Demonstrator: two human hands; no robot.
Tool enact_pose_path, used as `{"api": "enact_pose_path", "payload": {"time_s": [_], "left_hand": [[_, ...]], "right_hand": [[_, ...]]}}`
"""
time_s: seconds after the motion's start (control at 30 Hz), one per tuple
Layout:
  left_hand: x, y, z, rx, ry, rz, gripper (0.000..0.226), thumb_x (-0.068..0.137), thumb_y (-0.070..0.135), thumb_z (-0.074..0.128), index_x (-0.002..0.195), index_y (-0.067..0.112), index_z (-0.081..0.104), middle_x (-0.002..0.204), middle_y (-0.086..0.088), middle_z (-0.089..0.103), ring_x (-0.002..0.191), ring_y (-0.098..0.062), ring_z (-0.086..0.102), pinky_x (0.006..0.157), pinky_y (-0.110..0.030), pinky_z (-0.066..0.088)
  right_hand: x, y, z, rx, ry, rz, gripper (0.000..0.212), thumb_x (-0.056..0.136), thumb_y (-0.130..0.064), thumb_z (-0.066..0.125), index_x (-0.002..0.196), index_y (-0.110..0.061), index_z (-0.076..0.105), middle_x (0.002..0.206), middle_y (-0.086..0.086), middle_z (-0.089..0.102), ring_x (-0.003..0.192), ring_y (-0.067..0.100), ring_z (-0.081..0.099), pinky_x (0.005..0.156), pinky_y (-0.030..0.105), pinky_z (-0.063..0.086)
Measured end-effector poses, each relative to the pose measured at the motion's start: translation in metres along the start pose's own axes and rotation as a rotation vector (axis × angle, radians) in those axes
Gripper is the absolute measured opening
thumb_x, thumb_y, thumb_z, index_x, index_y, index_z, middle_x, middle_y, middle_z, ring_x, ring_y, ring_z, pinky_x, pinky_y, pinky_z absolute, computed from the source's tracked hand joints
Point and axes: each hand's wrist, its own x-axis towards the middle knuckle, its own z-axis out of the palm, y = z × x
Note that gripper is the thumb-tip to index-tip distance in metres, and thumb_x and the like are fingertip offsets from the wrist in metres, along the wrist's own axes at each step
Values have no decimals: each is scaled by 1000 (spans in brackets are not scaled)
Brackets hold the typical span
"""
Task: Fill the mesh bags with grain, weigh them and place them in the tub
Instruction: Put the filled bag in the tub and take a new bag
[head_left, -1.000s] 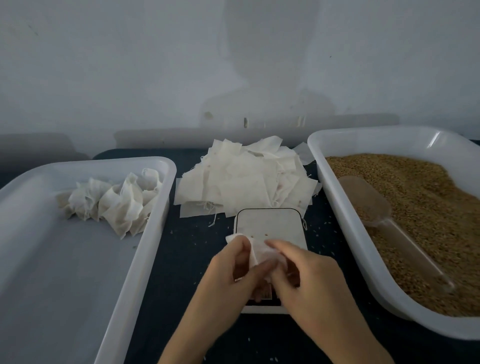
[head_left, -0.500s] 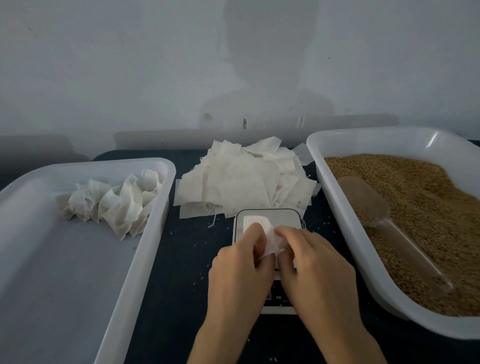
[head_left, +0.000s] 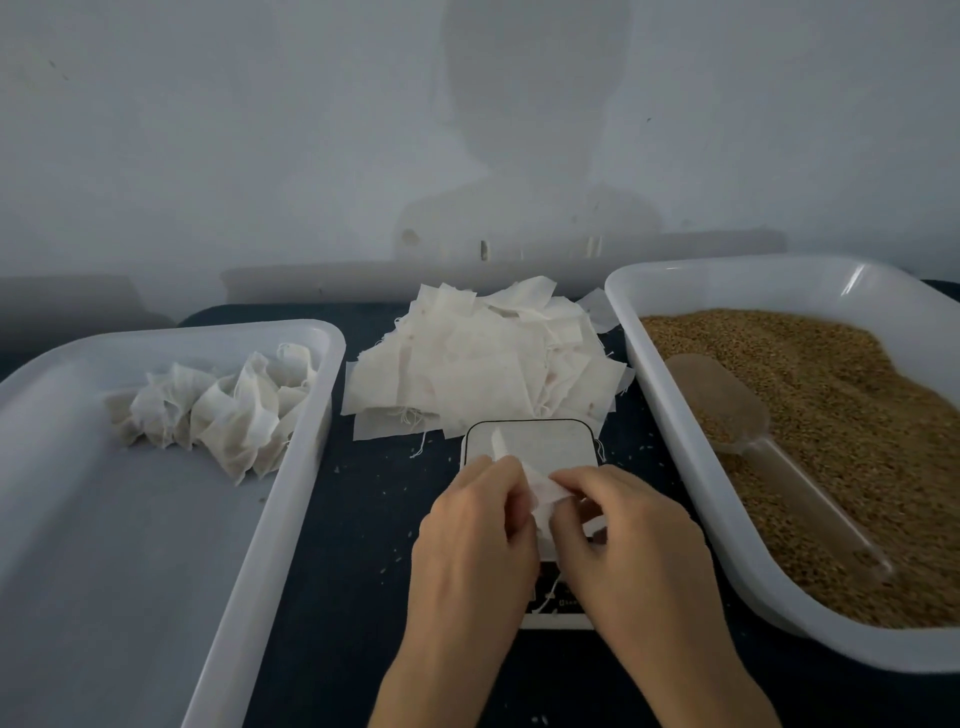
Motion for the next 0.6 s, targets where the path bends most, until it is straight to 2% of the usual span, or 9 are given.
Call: {"api": "enact_pose_path", "payload": {"time_s": [0.1,0.17,0.23,0.27,0.33,0.4,0.47,0.53,0.6], "left_hand": [[-4,1,-13,-86,-131,174,33,73,18,66,85,37,42,98,20,44,93,-2,45,71,-16,40],[-4,-2,-24,-165,-320,281,67,67,39,72,121,44,33,132,29,30,131,1,28,101,-19,31],[-3,-6,-25,-121,-465,269,105,58,53,80,137,48,10,144,37,8,142,7,2,118,-38,9],[-2,-6,-22,2,-447,256,108,56,60,78,136,45,7,143,37,5,140,11,-4,119,-43,-3],[-3,-5,-8,260,-268,266,87,62,63,71,127,34,21,135,27,20,135,13,9,118,-48,-12],[-3,-6,3,238,-133,245,54,70,43,71,110,31,37,110,29,38,115,15,31,120,-49,-4],[-2,-13,7,137,-112,202,43,70,25,68,95,38,35,90,30,43,99,15,40,119,-46,5],[0,-17,6,4,-69,138,40,68,15,64,85,36,35,83,22,52,93,13,46,111,-51,28],[3,-18,2,-148,33,16,33,71,11,61,83,35,41,88,19,55,86,3,53,88,-45,50]], "right_hand": [[6,2,-12,79,-55,65,23,90,-27,56,108,-32,69,89,-22,63,78,-5,58,65,11,47],[10,4,-19,115,-150,95,16,90,-33,56,98,-34,69,81,-23,63,75,-7,59,63,11,47],[12,4,-22,137,-203,110,20,89,-37,57,81,-26,70,69,-13,66,68,0,61,59,19,50],[13,3,-22,136,-217,109,25,88,-38,56,73,-22,69,64,-10,65,63,4,61,56,22,49],[14,0,-20,111,-213,104,37,84,-44,53,55,-21,58,52,-10,57,50,8,54,47,22,41],[15,-1,-14,93,-146,82,47,82,-47,50,46,-20,40,44,-8,47,41,10,41,43,21,29],[15,0,-8,105,-131,63,48,86,-45,52,46,-22,37,45,-12,47,41,9,40,43,20,27],[14,4,0,240,-175,32,34,89,-41,56,57,-31,52,54,-20,54,53,0,52,50,15,38],[15,10,10,456,-197,110,11,92,-37,55,97,-36,65,88,-24,64,84,-11,58,68,5,43]]}}
